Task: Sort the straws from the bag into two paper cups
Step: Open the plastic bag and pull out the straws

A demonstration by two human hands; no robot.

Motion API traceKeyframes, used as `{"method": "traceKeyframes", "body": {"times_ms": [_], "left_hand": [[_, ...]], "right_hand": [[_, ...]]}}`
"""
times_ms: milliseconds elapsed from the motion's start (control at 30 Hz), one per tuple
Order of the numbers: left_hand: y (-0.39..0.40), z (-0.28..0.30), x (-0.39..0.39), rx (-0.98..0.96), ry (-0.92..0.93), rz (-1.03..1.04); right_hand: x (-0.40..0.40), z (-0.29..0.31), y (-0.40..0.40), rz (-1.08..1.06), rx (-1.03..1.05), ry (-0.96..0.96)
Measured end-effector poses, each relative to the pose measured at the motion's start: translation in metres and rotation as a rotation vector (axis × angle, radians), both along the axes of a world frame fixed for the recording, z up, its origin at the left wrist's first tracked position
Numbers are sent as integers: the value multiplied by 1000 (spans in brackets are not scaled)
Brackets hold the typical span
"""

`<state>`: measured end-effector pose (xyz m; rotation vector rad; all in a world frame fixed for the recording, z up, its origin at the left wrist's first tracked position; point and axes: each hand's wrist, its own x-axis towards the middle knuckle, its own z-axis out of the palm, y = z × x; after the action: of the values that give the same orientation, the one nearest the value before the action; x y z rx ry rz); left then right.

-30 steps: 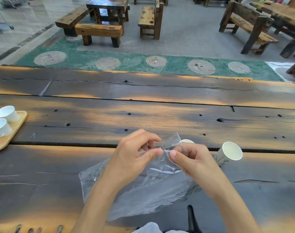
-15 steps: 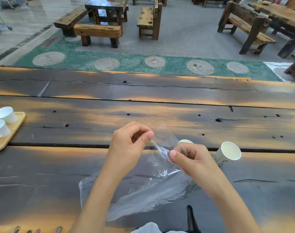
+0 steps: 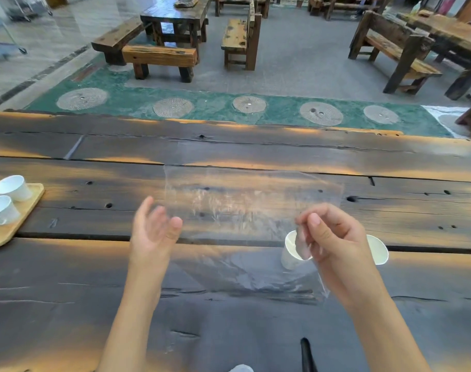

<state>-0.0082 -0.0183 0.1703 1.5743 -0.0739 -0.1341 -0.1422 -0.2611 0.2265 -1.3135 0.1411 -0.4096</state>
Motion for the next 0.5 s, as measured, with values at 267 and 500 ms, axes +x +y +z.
{"method": "traceKeyframes", "body": {"times_ms": [267, 500], "left_hand": [[-7, -7, 6, -323, 26, -81], [-21, 9, -2, -100, -149, -248]], "right_hand": [[0, -6, -9, -128, -129, 190], [2, 31, -15, -598, -875, 17]]}}
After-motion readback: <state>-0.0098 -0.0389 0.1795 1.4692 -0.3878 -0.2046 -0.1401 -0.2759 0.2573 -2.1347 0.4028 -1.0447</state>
